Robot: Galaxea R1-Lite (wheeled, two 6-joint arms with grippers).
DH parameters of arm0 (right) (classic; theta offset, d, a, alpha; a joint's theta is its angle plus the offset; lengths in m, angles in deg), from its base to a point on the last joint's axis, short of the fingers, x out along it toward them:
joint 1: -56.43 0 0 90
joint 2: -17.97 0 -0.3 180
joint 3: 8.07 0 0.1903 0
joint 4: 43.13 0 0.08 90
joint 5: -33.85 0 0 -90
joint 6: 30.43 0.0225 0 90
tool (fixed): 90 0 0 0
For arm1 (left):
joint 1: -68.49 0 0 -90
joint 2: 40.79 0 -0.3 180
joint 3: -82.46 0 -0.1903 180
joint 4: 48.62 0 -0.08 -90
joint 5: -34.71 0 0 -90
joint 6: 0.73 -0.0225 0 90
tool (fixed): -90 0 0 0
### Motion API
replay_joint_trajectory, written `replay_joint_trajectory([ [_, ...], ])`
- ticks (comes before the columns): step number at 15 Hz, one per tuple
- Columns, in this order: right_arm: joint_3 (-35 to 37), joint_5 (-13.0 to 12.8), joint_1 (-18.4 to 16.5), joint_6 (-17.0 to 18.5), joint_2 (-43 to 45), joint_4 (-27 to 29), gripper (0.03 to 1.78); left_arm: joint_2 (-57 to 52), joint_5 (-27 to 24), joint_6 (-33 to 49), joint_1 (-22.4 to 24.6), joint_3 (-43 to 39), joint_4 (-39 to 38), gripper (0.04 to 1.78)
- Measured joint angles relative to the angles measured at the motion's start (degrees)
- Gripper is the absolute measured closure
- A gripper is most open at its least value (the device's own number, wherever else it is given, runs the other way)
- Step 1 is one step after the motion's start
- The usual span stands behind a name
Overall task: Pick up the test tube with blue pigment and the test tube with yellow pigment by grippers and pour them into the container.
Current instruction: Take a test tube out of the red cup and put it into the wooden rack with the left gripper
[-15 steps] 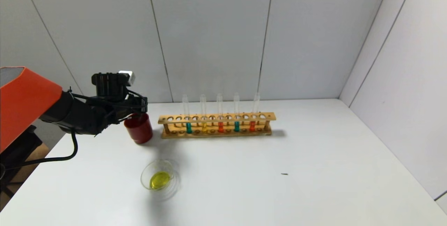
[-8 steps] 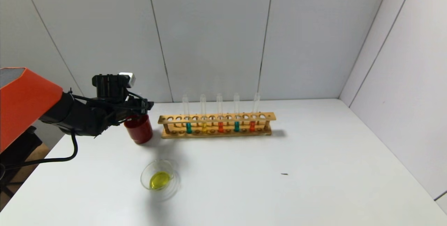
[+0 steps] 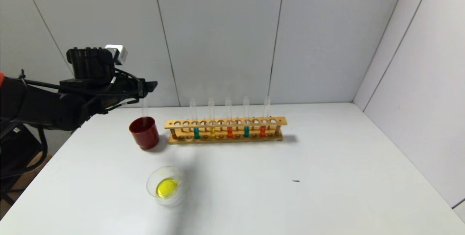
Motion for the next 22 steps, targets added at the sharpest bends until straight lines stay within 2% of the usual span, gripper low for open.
replay_joint_trajectory([
  [4, 0.0, 0.02, 0.02, 0.0, 0.0, 0.0, 0.06, -7.56, 0.33, 0.83, -12.08, -5.42, 4.18, 0.07],
  [6, 0.0, 0.0, 0.05, 0.02, 0.0, 0.0, 0.06, -8.68, 0.5, 1.16, -14.77, -8.44, 3.69, 0.07],
  [10, 0.0, 0.02, 0.02, 0.0, 0.0, 0.0, 0.06, -5.84, 1.16, 0.77, -16.35, -13.29, -4.67, 0.07],
  [15, 0.0, 0.02, 0.05, 0.02, 0.0, 0.0, 0.06, 2.15, 5.74, 0.6, -16.48, -14.41, -13.48, 0.07],
  [22, 0.0, 0.02, 0.02, 0.02, 0.0, 0.0, 0.06, 10.47, 5.94, 0.72, -15.38, -8.11, -13.84, 0.07],
])
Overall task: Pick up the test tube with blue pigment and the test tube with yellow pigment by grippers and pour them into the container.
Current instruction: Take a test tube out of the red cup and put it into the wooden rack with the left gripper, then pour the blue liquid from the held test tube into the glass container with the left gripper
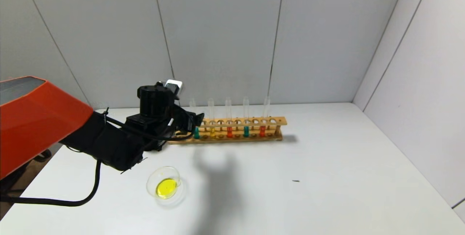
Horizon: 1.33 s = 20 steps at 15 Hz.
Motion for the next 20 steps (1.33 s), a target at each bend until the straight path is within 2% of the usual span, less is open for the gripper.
replay_joint_trajectory([
  [4, 0.0, 0.0, 0.0, -0.02, 0.0, 0.0, 0.06, 4.36, -0.09, 0.02, 1.44, 5.18, 0.52, 0.09],
  [6, 0.0, -0.02, 0.02, -0.02, 0.0, 0.0, 0.06, 5.88, -0.15, 0.07, 1.49, 6.51, 0.41, 0.22],
  [8, 0.0, 0.0, 0.02, -0.02, 0.0, 0.0, 0.06, 6.78, -0.23, 0.05, 1.57, 7.12, 0.46, 0.44],
  [13, 0.0, -0.02, 0.02, 0.0, 0.0, 0.0, 0.06, 7.09, -0.41, -0.1, 1.29, 7.47, 0.24, 1.31],
  [14, 0.0, -0.02, 0.02, -0.02, 0.0, 0.0, 0.06, 6.75, -0.54, -0.12, 1.27, 7.56, 0.35, 1.43],
  [16, 0.0, -0.02, 0.0, 0.0, 0.0, 0.0, 0.06, 5.66, -0.63, -0.3, 1.0, 7.69, 0.55, 1.5],
  [20, 0.0, -0.02, 0.02, -0.02, 0.0, 0.0, 0.06, 2.43, -0.48, -0.57, 0.83, 7.94, 1.88, 1.5],
])
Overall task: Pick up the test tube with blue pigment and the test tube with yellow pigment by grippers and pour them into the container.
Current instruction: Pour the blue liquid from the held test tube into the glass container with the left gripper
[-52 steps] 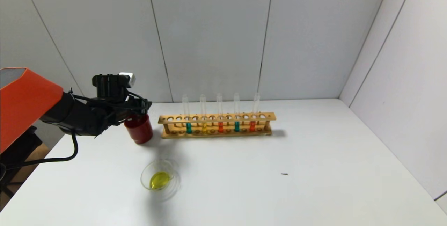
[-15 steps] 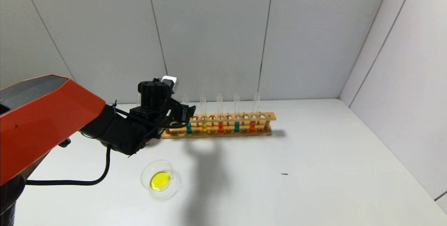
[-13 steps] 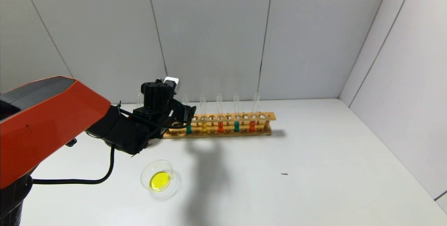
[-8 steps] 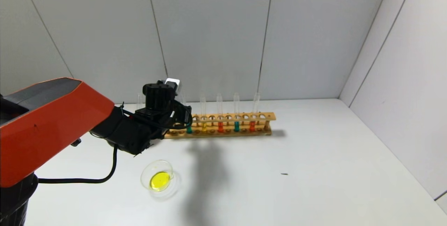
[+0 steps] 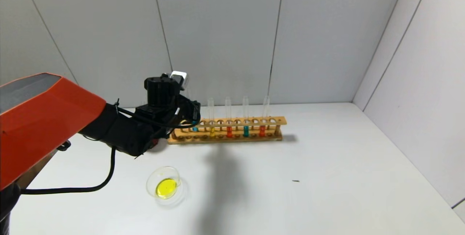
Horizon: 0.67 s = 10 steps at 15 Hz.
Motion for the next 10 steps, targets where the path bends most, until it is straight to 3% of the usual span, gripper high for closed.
replay_joint_trajectory([
  [10, 0.0, 0.0, 0.0, 0.02, 0.0, 0.0, 0.06, -12.79, 0.0, -4.63, -0.17, 8.39, 16.84, 1.5],
])
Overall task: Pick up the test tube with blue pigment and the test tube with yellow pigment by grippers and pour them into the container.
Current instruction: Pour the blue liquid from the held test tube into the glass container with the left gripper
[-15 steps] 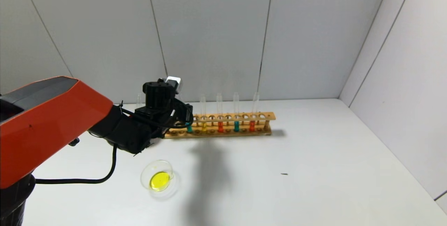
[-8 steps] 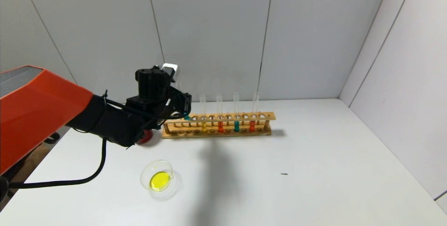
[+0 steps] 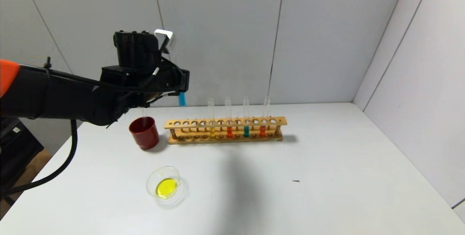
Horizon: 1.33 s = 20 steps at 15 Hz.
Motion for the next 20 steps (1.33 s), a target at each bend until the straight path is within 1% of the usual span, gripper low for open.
replay_joint_trajectory([
  [2, 0.0, 0.0, -0.02, 0.0, 0.0, 0.0, 0.06, -3.56, -0.06, -3.61, -0.4, -2.26, 3.15, 1.5],
  [5, 0.0, 0.02, -0.05, 0.0, 0.0, 0.0, 0.06, -8.22, -0.27, -16.04, -0.29, -10.08, 4.22, 1.5],
  [8, 0.0, 0.02, -0.02, 0.0, 0.0, 0.0, 0.06, -11.22, -0.68, -29.6, -0.13, -19.37, 2.23, 1.5],
  [9, 0.0, 0.0, -0.02, -0.02, 0.0, 0.0, 0.06, -12.21, -1.65, -33.74, -0.02, -22.08, 0.72, 1.5],
  [11, 0.0, 0.0, 0.0, 0.0, 0.0, 0.0, 0.06, -13.95, -6.5, -41.31, -0.02, -26.32, -0.74, 1.5],
  [12, 0.0, 0.0, -0.02, 0.0, 0.0, 0.0, 0.06, -14.6, -7.8, -45.02, 0.06, -28.06, -0.8, 1.5],
  [15, 0.0, 0.0, -0.02, 0.0, 0.0, 0.0, 0.06, -16.02, -8.37, -57.05, 0.17, -33.57, -0.61, 1.5],
  [16, 0.0, 0.0, -0.02, 0.0, 0.0, 0.0, 0.06, -16.29, -8.29, -59.93, 0.39, -34.97, -0.61, 1.5],
  [20, 0.0, 0.0, -0.02, 0.0, 0.0, 0.0, 0.06, -16.46, -8.11, -72.19, 4.94, -38.84, -0.59, 1.5],
])
